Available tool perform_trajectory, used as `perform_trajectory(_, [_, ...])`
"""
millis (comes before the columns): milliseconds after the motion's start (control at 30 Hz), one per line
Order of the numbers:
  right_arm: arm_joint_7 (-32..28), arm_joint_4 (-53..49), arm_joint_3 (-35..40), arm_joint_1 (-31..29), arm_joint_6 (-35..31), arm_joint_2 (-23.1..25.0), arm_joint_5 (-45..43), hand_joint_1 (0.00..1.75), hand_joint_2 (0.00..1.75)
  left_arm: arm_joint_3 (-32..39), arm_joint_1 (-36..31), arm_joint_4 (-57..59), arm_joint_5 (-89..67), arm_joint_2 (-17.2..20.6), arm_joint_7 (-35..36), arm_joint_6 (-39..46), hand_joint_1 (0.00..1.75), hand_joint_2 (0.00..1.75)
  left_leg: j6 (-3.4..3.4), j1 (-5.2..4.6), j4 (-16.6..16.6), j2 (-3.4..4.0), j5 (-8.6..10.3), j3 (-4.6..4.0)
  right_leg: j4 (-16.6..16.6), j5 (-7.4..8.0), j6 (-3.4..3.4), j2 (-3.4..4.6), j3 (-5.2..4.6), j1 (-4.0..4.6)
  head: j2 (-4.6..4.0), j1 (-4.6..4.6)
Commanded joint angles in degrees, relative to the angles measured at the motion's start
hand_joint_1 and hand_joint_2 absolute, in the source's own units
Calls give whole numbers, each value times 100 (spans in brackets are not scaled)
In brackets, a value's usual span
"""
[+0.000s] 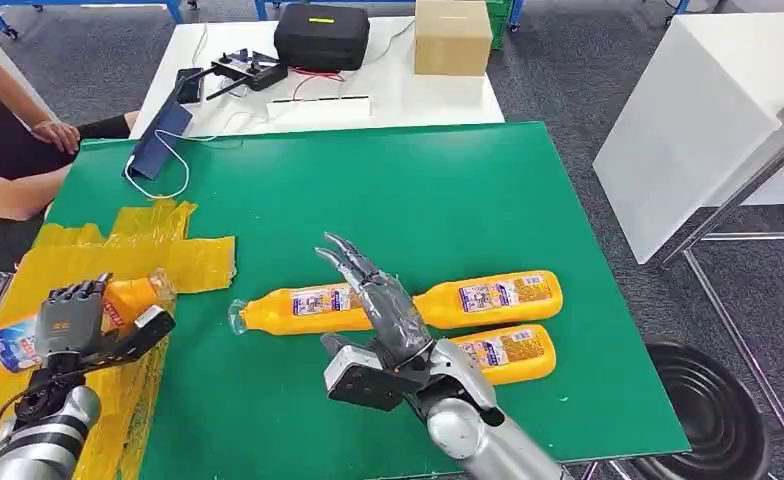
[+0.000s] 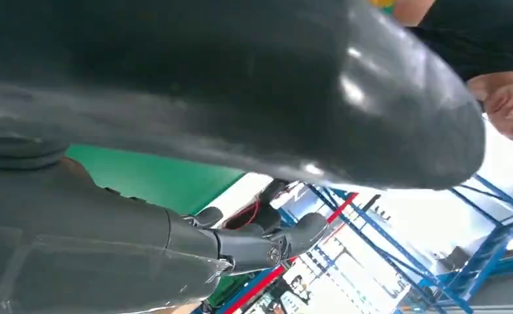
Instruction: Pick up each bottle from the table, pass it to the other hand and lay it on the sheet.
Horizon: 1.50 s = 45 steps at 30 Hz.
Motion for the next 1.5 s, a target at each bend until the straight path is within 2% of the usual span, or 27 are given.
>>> perform_trajectory(33, [133, 507, 284, -407, 73, -105, 74, 0, 0, -305, -573, 1175, -121, 133, 164, -180, 175, 175, -11, 12, 7, -12, -7, 13, 1, -7, -4, -5, 19, 10, 2, -2])
perform_trajectory(67, [241, 631, 382, -656, 167, 30, 39, 0, 0, -290, -863, 1483, -13, 95, 109, -389, 175, 175, -7, 7, 2, -4, -3, 10, -1, -1, -3, 1, 13, 5, 0, -2])
perform_trajectory(167, [591, 903, 548, -1045, 389, 199, 93, 0, 0, -321, -1157, 1737, 17, 55, 122, -730, 175, 175, -9, 5, 12, -8, 1, -6, 10, 1, -4, -3, -3, 4, 0, -2])
perform_trajectory(200, [915, 1304, 717, -1385, 695, 254, 161, 0, 0, -352, -1291, 1855, 47, 8, -5, -885, 175, 175, -8, 5, 11, -9, 3, -7, 9, 3, -4, -3, -4, 4, 2, 0])
perform_trajectory(233, [956, 1737, 751, -1652, 836, 360, 93, 0, 0, -393, -1391, 1915, 73, -57, -130, -1003, 175, 175, -13, 10, 19, -7, 3, -11, 15, 5, -7, 1, -8, 8, 0, 0])
perform_trajectory(267, [994, 1965, 778, -1791, 895, 413, 88, 0, 175, -388, -1441, 1945, 122, -96, -217, -1110, 175, 175, -12, 5, 13, -9, 10, -10, 12, 8, -7, -1, -8, 4, 0, -2])
perform_trajectory(367, [1112, 3173, 808, -2467, 1074, 779, 62, 0, 175, -216, -1577, 1930, 741, -274, -1189, -1981, 175, 175, -19, 5, 7, -14, 28, -4, 6, 21, -23, -7, -2, 5, 0, -4])
perform_trajectory(433, [1173, 3675, 798, -2706, 1155, 966, 86, 0, 175, -193, -1539, 1809, 1034, -340, -1676, -2257, 175, 175, -24, 9, 13, -13, 35, -11, 10, 28, -20, -3, -8, 8, 2, -2])
perform_trajectory(700, [1160, 3816, 793, -2714, 1151, 1024, 92, 0, 175, -222, -1491, 1740, 1135, -340, -1749, -2328, 175, 175, -24, 3, 1, -18, 46, 3, 12, 34, -27, -12, 1, 2, 0, -4])
perform_trajectory(800, [1192, 4412, 801, -2844, 1298, 1229, 128, 0, 175, -365, -1422, 1546, 1604, -443, -2217, -2621, 175, 175, -28, 10, 7, -25, 46, -2, 12, 34, -28, -16, 0, 9, 0, -2])
perform_trajectory(1000, [1141, 5612, 1035, -2951, 1459, 1686, 370, 0, 175, -838, -1323, 1232, 2356, -532, -2677, -3255, 175, 175, -26, 3, -1, -44, 51, 3, 9, 36, -28, -32, 5, 3, 0, -2])
perform_trajectory(1167, [1133, 5892, 1154, -2908, 1553, 1810, 454, 0, 175, -1233, -1301, 1192, 2851, -475, -2788, -3699, 175, 175, -26, 0, -1, -46, 55, 3, 13, 34, -28, -40, 4, -1, 0, -2])
perform_trajectory(1200, [1142, 5909, 1175, -2885, 1580, 1810, 441, 0, 175, -1316, -1312, 1209, 2888, -445, -2765, -3761, 14, 175, -29, 4, 0, -51, 57, 1, 10, 35, -28, -43, 5, 3, 0, -4])
perform_trajectory(1233, [1171, 5934, 1218, -2883, 1618, 1810, 431, 0, 175, -1428, -1346, 1274, 2924, -419, -2643, -3789, 0, 0, -32, 11, 2, -45, 56, -2, 7, 39, -30, -35, 4, 10, 0, -2])
perform_trajectory(1267, [1206, 5981, 1266, -2871, 1673, 1810, 430, 0, 175, -1557, -1397, 1336, 2936, -397, -2515, -3866, 0, 0, -26, 0, -2, -48, 56, 5, 13, 34, -28, -41, 8, 0, 0, -2])
perform_trajectory(1500, [1230, 6185, 1485, -2903, 1897, 1810, 542, 0, 175, -1828, -1317, 1333, 3329, -157, -2849, -4312, 0, 0, -29, 9, 4, -23, 48, -6, 17, 33, -28, -19, -5, 8, 0, -2])
